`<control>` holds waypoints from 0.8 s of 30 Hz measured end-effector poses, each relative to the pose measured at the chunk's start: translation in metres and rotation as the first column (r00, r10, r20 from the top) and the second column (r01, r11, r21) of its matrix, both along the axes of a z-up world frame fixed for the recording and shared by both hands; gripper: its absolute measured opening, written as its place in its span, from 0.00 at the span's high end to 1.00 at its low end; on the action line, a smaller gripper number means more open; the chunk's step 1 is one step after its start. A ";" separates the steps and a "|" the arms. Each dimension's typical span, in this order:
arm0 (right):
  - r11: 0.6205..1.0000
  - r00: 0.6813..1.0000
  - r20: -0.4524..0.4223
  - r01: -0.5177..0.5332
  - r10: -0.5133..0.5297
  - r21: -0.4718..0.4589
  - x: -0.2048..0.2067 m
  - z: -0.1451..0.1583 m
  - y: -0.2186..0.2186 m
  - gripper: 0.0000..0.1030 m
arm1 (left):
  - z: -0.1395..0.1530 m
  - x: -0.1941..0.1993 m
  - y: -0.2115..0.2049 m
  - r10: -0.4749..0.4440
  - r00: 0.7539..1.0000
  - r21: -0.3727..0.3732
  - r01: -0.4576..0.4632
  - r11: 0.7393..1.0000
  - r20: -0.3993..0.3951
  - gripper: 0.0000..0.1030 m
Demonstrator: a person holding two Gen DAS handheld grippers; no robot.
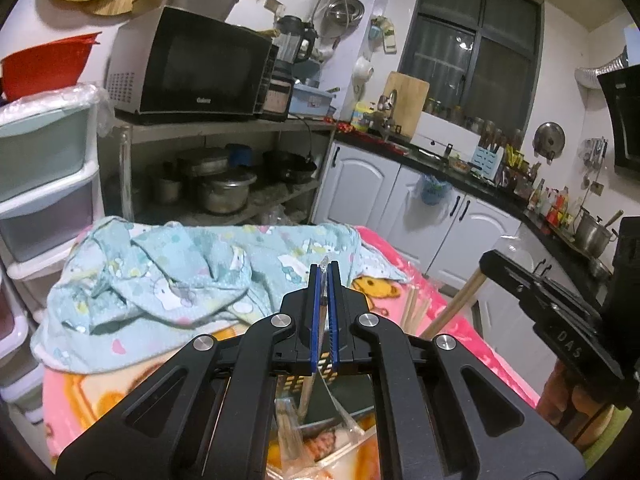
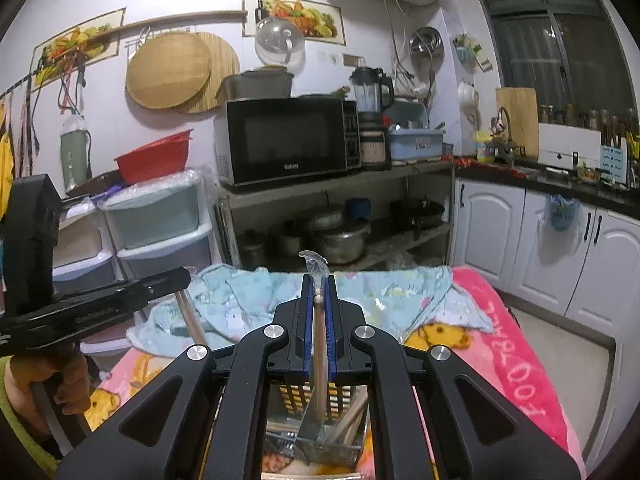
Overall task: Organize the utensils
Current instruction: 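Open both grippers to release the chopsticks into the caddy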
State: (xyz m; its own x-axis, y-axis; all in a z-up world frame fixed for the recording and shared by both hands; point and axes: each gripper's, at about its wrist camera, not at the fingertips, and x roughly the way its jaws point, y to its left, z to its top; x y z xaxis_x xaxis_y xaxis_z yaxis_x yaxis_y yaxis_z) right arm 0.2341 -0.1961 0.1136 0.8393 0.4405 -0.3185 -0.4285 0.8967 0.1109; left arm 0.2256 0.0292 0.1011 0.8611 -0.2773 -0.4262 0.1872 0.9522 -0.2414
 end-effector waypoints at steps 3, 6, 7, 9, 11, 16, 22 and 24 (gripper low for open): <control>1.000 1.000 -0.024 0.005 -0.005 0.000 0.004 -0.008 0.000 0.94 | -0.004 0.001 0.000 -0.001 1.000 -0.001 0.001 1.000 -0.010 0.98; 1.000 0.999 -0.053 0.006 -0.005 0.010 0.007 -0.015 -0.001 0.94 | -0.008 0.001 0.002 0.002 1.000 -0.002 -0.002 1.000 -0.017 0.98; 1.000 0.998 -0.062 0.005 -0.004 0.014 0.008 -0.017 -0.001 0.94 | -0.009 0.001 0.001 0.002 1.000 -0.004 -0.002 1.000 -0.019 0.98; 1.000 0.997 -0.078 0.007 -0.006 0.019 0.009 -0.020 -0.002 0.94 | -0.010 0.002 0.002 0.000 1.000 -0.005 0.000 1.000 -0.025 0.98; 1.000 0.995 -0.097 0.014 -0.011 0.027 0.009 -0.022 -0.005 0.88 | -0.011 0.000 0.002 0.007 1.000 0.002 -0.007 1.000 -0.026 0.94; 0.999 0.993 -0.114 0.029 -0.024 0.043 0.007 -0.024 -0.011 0.75 | -0.011 -0.005 0.006 0.013 0.999 -0.005 -0.014 1.000 -0.029 0.73; 0.998 0.993 -0.110 0.043 -0.039 0.037 -0.006 -0.022 -0.018 0.63 | -0.010 -0.015 0.014 0.039 0.999 -0.017 -0.040 0.999 -0.023 0.50; 0.999 0.993 -0.108 0.046 -0.042 0.029 -0.011 -0.021 -0.021 0.60 | -0.009 -0.020 0.018 0.052 0.998 -0.021 -0.052 0.998 -0.018 0.41</control>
State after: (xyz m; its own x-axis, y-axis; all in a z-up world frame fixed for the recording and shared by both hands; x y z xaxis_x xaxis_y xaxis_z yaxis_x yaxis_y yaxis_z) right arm 0.2228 -0.2167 0.0922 0.8200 0.4150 -0.3941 -0.3729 0.9098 0.1821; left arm 0.2060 0.0470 0.0923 0.8670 -0.2417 -0.4359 0.1330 0.9550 -0.2650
